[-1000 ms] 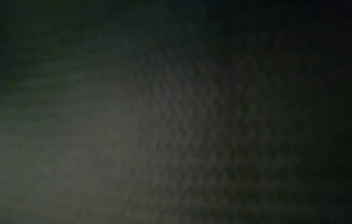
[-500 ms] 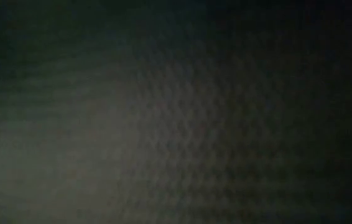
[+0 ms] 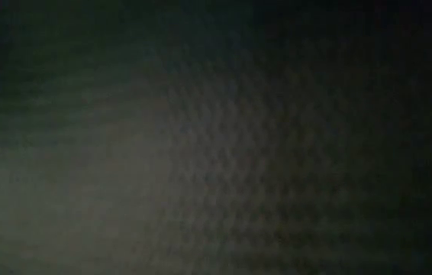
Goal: Sort microfiber towel by color & place in baskets
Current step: Put the white towel into the top transparent bin
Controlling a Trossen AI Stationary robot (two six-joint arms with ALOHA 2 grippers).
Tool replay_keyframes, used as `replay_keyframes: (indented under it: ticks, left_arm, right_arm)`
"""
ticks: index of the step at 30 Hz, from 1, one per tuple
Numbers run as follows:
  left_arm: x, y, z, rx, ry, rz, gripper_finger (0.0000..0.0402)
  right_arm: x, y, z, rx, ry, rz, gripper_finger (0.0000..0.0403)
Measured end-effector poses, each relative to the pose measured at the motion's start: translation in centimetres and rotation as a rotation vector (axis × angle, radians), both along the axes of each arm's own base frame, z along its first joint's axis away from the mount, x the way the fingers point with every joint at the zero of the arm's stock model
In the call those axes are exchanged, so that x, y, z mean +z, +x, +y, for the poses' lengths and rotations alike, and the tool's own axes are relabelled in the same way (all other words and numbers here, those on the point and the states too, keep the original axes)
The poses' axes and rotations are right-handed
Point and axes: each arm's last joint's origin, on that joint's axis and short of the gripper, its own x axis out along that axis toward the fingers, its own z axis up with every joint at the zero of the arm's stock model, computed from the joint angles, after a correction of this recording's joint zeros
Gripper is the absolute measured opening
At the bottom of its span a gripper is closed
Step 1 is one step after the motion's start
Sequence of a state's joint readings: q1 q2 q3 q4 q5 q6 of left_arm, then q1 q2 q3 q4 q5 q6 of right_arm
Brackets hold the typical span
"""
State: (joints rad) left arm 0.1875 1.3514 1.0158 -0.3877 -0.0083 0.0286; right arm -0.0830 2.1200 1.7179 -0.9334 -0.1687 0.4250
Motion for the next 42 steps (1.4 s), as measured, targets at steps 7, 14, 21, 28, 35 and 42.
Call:
replay_keyframes:
  ticks: [7,14,21,28,35,42]
  left_arm:
    - [-0.4,-0.3,0.0,-0.004,0.003,0.048,0.0039]
    - [-0.4,-0.3,0.0,-0.004,0.001,0.049,0.0039]
    - [-0.4,-0.3,0.0,-0.002,-0.001,0.048,0.0039]
    - [-0.3,-0.3,-0.1,-0.004,-0.002,0.042,0.0039]
    - [1.0,-0.7,-0.2,-0.010,-0.002,-0.021,0.0039]
    - [2.4,-2.0,-0.5,-0.005,-0.002,-0.057,0.0040]
  right_arm:
    - [-1.1,1.0,0.0,0.062,0.017,0.008,0.0093]
    - [-1.3,0.9,-0.2,0.070,-0.008,0.023,0.0093]
    - [-1.4,0.9,-0.3,0.067,-0.046,0.030,0.0079]
    - [-0.9,0.7,-0.3,0.068,-0.045,0.038,0.0013]
    - [2.0,-0.1,-0.2,0.062,-0.050,0.000,0.0009]
    - [6.4,-1.4,-0.3,0.002,-0.105,-0.072,0.0009]
